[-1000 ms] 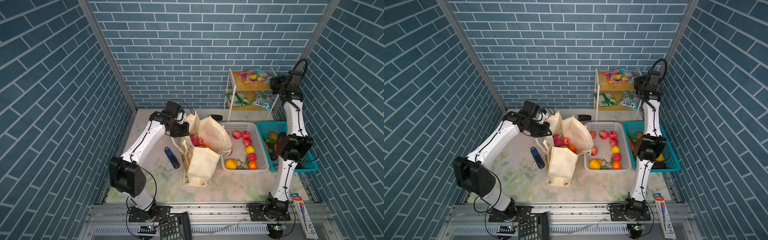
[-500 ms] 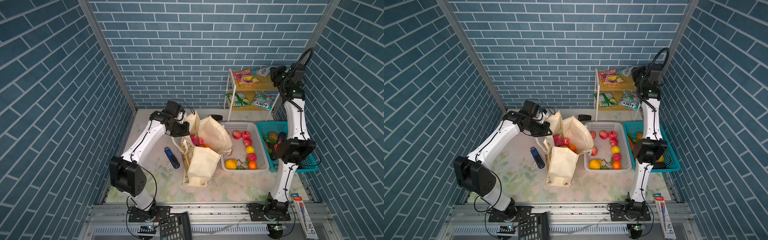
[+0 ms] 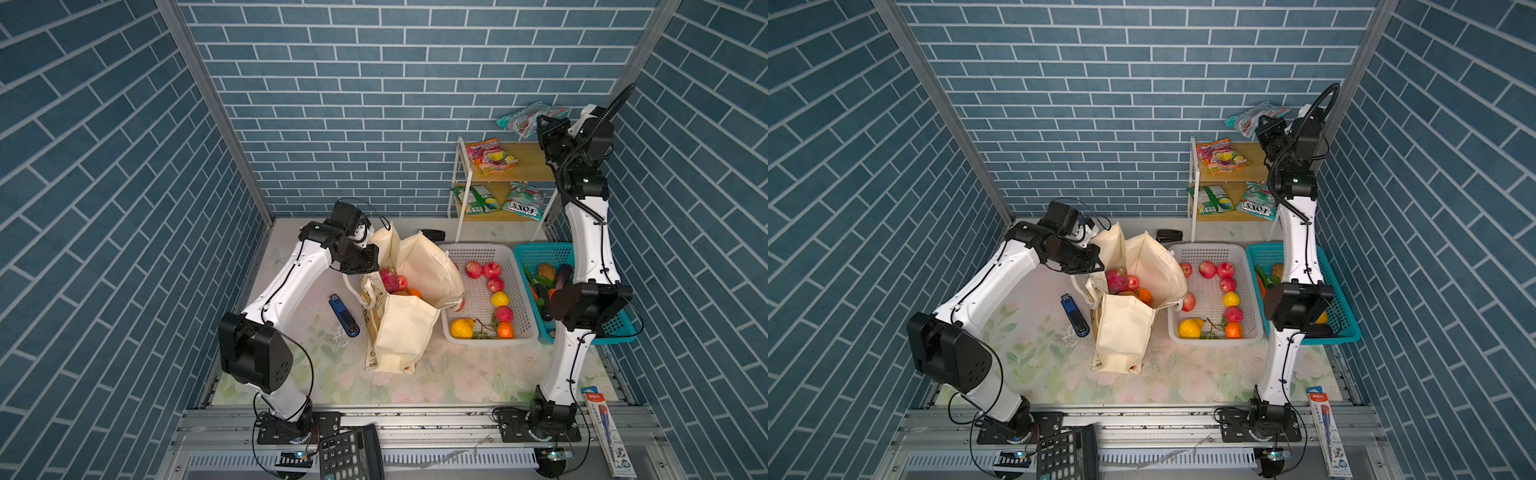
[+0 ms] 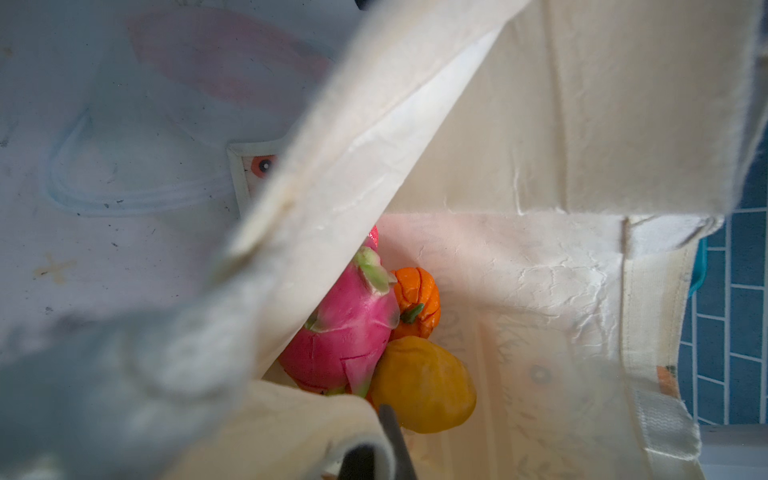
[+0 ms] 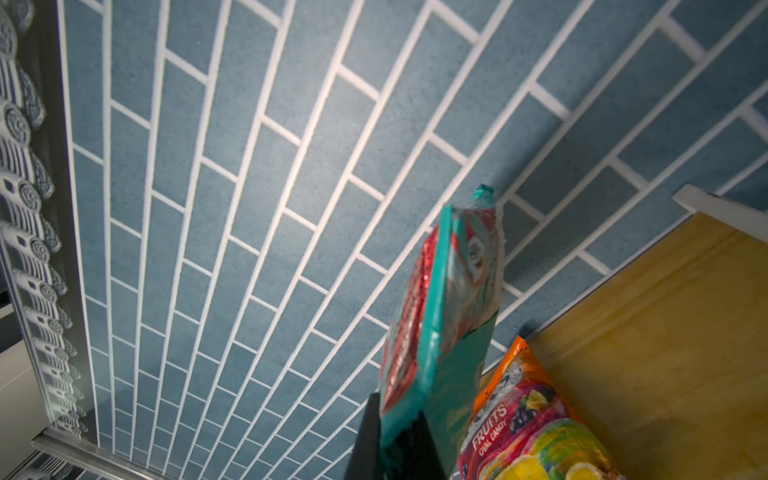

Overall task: Place the food into the grocery bag and tie it
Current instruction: 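Grasp the teal mint candy bag and carry it over the cream bag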

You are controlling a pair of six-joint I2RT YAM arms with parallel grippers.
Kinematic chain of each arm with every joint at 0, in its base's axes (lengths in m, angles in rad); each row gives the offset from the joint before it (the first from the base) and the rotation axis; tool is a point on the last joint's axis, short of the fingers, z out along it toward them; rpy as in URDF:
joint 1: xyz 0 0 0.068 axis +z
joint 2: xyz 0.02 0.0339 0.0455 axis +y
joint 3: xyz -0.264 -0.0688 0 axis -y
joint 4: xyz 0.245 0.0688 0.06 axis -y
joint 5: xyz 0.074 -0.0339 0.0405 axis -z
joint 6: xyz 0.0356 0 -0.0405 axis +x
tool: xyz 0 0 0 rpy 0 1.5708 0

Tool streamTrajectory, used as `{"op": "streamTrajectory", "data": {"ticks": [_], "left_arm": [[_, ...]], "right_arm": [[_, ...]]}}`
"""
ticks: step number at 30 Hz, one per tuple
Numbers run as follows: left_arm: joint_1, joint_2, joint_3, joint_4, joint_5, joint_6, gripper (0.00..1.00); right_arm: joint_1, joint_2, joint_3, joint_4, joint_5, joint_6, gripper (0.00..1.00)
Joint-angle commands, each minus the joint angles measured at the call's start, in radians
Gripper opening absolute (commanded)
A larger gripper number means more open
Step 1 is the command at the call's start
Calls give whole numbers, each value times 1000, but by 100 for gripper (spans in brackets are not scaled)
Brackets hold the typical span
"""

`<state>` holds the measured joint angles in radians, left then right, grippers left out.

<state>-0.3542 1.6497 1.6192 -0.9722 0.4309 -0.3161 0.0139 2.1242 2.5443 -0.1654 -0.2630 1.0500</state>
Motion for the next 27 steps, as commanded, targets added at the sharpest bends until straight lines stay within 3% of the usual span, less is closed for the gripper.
{"op": "streamTrajectory", "data": {"ticks": [1, 6, 13, 18, 27], "left_arm": [[-11, 4, 13, -26, 3, 23, 5], [-10, 4, 13, -35, 2, 34, 5], [-11, 4, 21, -51, 2, 51, 5], [-10, 7, 27, -58, 4, 61, 5], [-9, 26, 59, -80, 4, 80, 5]], "right_arm": [[29, -99, 20, 101, -76, -97, 0], [71, -169, -25, 75, -161, -197, 0], [111, -339, -305, 192, -372, -294, 0], [152, -431, -469, 178, -511, -402, 0], [252, -570, -757, 129, -624, -535, 0]]}}
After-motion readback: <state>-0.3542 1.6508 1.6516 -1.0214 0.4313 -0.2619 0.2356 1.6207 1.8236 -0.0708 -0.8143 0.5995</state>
